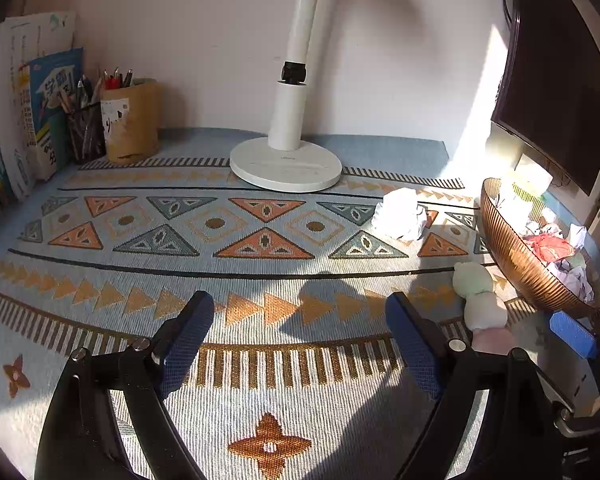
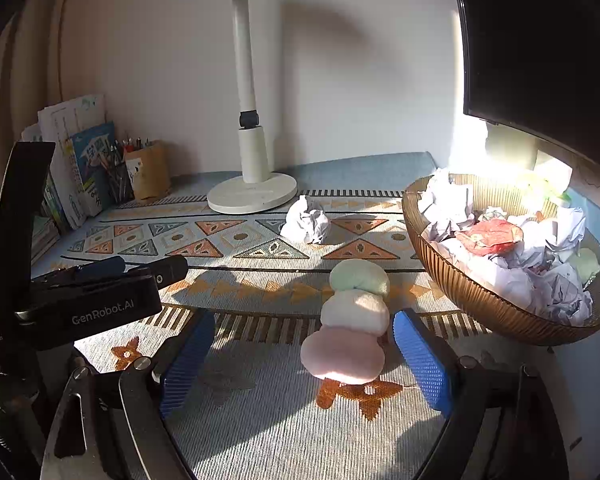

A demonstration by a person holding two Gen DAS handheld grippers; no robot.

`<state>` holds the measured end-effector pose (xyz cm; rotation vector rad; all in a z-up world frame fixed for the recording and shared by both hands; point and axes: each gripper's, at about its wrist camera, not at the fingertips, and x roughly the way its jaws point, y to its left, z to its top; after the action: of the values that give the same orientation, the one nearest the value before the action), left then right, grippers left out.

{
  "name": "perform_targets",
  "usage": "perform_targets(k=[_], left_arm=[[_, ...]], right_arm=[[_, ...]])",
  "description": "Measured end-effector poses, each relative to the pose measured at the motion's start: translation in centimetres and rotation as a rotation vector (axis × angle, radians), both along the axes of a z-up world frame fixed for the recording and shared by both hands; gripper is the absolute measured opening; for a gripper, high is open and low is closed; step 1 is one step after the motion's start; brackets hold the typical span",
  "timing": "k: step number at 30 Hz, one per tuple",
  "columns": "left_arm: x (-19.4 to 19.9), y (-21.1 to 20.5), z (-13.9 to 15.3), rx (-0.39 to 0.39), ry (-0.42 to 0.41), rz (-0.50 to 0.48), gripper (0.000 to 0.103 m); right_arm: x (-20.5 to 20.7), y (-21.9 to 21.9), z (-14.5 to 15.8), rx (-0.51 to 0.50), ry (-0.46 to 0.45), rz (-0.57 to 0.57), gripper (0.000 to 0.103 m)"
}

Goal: Organize objects

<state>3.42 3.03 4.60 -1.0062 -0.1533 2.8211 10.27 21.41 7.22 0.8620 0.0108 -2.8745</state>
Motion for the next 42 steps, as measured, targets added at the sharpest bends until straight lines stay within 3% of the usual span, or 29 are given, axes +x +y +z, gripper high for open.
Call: perform_targets(k=[35,39,42], left_arm=[[0.1,0.6,-0.3,-0.039,-0.004,-0.016,0.087],[-0.9,0.9,-0.6,-0.025,-0.068,-0.07,0.087],[-2.4,0.8,-0.6,0.07,-0.171,-0.174,0.087]], right_arm=[[0.0,0.6,0.2,-0.021,-0.013,-0.032,0.09],[0.4,1.8,0.1,-0.048,-0.033,-0.043,0.09],[0.2,3.0,0.0,-0.089,-0.064,-0.036,0.09]])
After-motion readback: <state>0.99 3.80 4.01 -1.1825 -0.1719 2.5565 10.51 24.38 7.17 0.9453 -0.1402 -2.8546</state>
